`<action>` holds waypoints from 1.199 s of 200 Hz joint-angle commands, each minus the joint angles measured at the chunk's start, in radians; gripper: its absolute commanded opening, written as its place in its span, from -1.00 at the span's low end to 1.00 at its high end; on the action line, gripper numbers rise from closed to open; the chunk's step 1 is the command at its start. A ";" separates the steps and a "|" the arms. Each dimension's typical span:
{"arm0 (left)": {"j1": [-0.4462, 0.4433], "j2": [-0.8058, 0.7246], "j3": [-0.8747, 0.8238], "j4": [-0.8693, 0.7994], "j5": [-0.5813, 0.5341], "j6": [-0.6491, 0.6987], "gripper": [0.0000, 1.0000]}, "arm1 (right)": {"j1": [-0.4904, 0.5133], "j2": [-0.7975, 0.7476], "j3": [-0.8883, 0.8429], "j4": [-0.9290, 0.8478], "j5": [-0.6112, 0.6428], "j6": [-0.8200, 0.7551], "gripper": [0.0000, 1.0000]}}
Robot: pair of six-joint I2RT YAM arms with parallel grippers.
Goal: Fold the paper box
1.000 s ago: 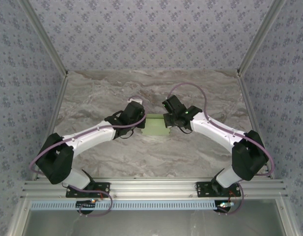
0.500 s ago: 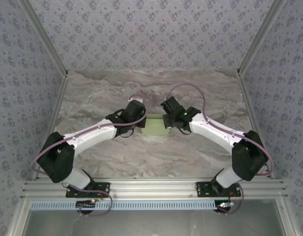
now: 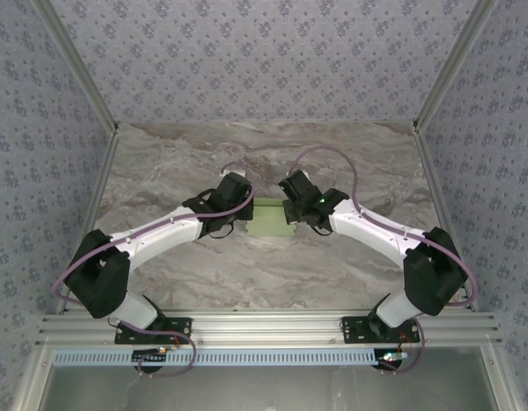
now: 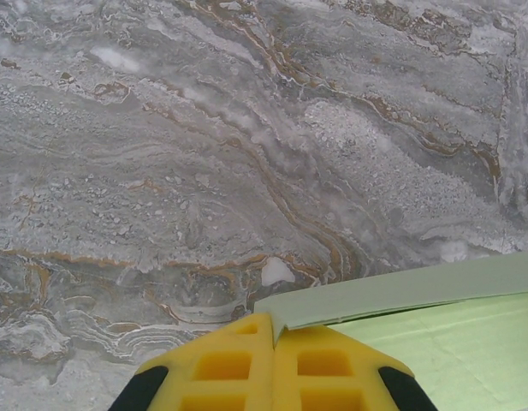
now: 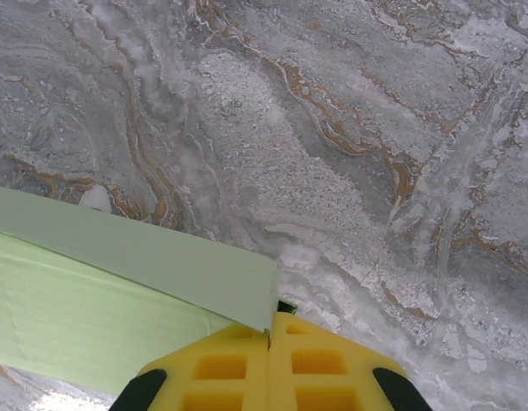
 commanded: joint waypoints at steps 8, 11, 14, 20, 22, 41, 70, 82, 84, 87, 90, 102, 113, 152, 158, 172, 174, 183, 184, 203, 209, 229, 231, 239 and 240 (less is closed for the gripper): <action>-0.002 -0.012 -0.004 0.062 0.054 -0.051 -1.00 | 0.021 0.004 -0.043 -0.055 -0.042 0.019 -0.90; -0.002 -0.013 -0.006 0.066 0.055 -0.055 -1.00 | 0.021 0.004 -0.044 -0.053 -0.042 0.018 -0.90; -0.002 -0.012 -0.008 0.072 0.057 -0.058 -1.00 | 0.022 0.002 -0.046 -0.052 -0.042 0.019 -0.90; -0.002 -0.014 -0.014 0.083 0.060 -0.063 -1.00 | 0.022 0.000 -0.048 -0.051 -0.042 0.020 -0.90; -0.002 -0.014 -0.015 0.086 0.061 -0.065 -1.00 | 0.022 -0.001 -0.048 -0.051 -0.042 0.020 -0.90; -0.001 -0.017 -0.025 0.104 0.068 -0.078 -1.00 | 0.024 -0.001 -0.053 -0.049 -0.041 0.022 -0.90; 0.004 -0.024 -0.041 0.126 0.071 -0.099 -1.00 | 0.024 -0.002 -0.058 -0.043 -0.040 0.023 -0.90; 0.006 -0.027 -0.045 0.131 0.074 -0.102 -1.00 | 0.025 0.001 -0.059 -0.042 -0.039 0.025 -0.90; 0.006 -0.027 -0.046 0.131 0.073 -0.102 -1.00 | 0.025 0.000 -0.059 -0.043 -0.039 0.024 -0.90; 0.005 -0.029 -0.047 0.133 0.074 -0.102 -1.00 | 0.025 0.000 -0.059 -0.042 -0.040 0.025 -0.90; 0.006 -0.029 -0.047 0.134 0.074 -0.102 -1.00 | 0.025 0.001 -0.058 -0.042 -0.040 0.024 -0.90; 0.007 -0.034 -0.051 0.138 0.072 -0.105 -1.00 | 0.026 0.002 -0.057 -0.042 -0.040 0.023 -0.90; 0.008 -0.037 -0.056 0.139 0.067 -0.100 -1.00 | 0.025 0.001 -0.058 -0.044 -0.036 0.025 -0.90; -0.008 -0.060 -0.131 0.154 -0.028 -0.055 -1.00 | 0.024 0.000 -0.067 -0.035 -0.029 0.033 -0.90; -0.012 -0.067 -0.150 0.165 -0.048 -0.041 -1.00 | 0.024 0.001 -0.071 -0.030 -0.026 0.038 -0.90; -0.028 -0.082 -0.190 0.191 -0.096 -0.024 -1.00 | 0.025 -0.001 -0.079 -0.016 -0.022 0.049 -0.89; -0.031 -0.082 -0.196 0.197 -0.101 -0.022 -1.00 | 0.026 -0.001 -0.081 -0.014 -0.022 0.051 -0.89; -0.042 -0.091 -0.221 0.220 -0.123 -0.014 -1.00 | 0.027 -0.001 -0.087 -0.001 -0.018 0.059 -0.89; -0.043 -0.092 -0.224 0.221 -0.126 -0.014 -1.00 | 0.027 -0.002 -0.088 0.000 -0.018 0.060 -0.89; -0.067 -0.095 -0.271 0.273 -0.169 -0.002 -1.00 | 0.036 -0.009 -0.102 0.029 -0.004 0.076 -0.88; -0.073 -0.094 -0.287 0.289 -0.178 0.000 -1.00 | 0.039 -0.012 -0.108 0.037 0.005 0.079 -0.88; -0.087 -0.098 -0.335 0.337 -0.197 0.010 -0.96 | 0.055 -0.034 -0.138 0.068 0.036 0.079 -0.89; -0.089 -0.100 -0.341 0.341 -0.198 0.011 -0.95 | 0.058 -0.037 -0.142 0.072 0.039 0.079 -0.89; -0.095 -0.106 -0.361 0.363 -0.205 0.013 -0.92 | 0.065 -0.047 -0.159 0.086 0.057 0.076 -0.89; -0.096 -0.107 -0.364 0.366 -0.205 0.013 -0.92 | 0.066 -0.048 -0.162 0.088 0.058 0.075 -0.89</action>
